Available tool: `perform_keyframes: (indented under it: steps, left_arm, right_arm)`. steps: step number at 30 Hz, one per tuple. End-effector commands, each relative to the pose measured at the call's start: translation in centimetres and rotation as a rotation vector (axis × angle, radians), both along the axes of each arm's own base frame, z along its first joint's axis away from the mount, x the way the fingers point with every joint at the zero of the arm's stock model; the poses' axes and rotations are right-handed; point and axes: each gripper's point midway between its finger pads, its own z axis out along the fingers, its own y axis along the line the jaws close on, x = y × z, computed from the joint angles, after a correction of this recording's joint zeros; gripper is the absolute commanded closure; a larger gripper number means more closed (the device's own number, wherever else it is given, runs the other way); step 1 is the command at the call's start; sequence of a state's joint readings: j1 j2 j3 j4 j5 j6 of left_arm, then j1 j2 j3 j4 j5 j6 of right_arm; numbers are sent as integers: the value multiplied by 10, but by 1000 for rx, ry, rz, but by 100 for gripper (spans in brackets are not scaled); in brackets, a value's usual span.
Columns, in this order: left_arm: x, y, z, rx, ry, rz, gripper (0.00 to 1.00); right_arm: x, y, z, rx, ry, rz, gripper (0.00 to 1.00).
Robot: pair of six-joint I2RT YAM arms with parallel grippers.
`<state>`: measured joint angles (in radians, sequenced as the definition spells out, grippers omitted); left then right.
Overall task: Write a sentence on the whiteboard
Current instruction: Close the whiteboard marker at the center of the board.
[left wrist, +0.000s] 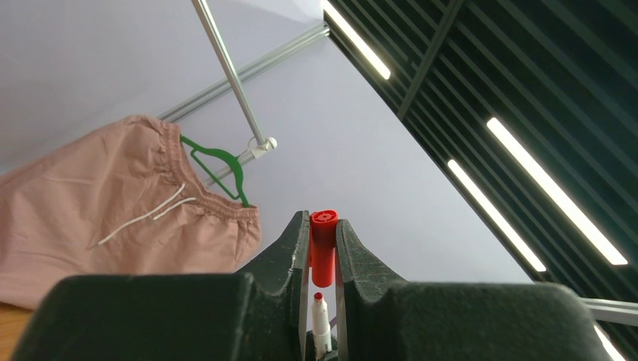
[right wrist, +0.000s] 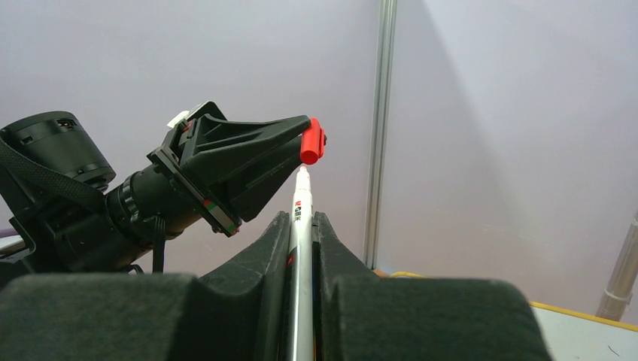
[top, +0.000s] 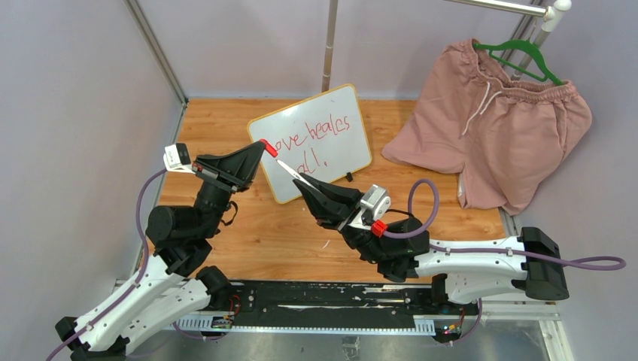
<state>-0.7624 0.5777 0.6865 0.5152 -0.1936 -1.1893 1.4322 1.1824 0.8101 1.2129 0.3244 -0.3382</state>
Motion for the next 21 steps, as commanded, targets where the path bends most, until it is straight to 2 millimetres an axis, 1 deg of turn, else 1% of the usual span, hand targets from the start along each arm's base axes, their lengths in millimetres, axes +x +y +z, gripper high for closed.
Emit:
perform_keyframes:
  steps: [1, 21]
  left_arm:
    - [-5, 4, 9, -28, -27, -6, 100]
    - [-2, -1, 6, -17, -19, -15, 100]
  right_arm:
    - [3, -21, 28, 96, -17, -35, 100]
    - [2, -27, 36, 107, -34, -43, 100]
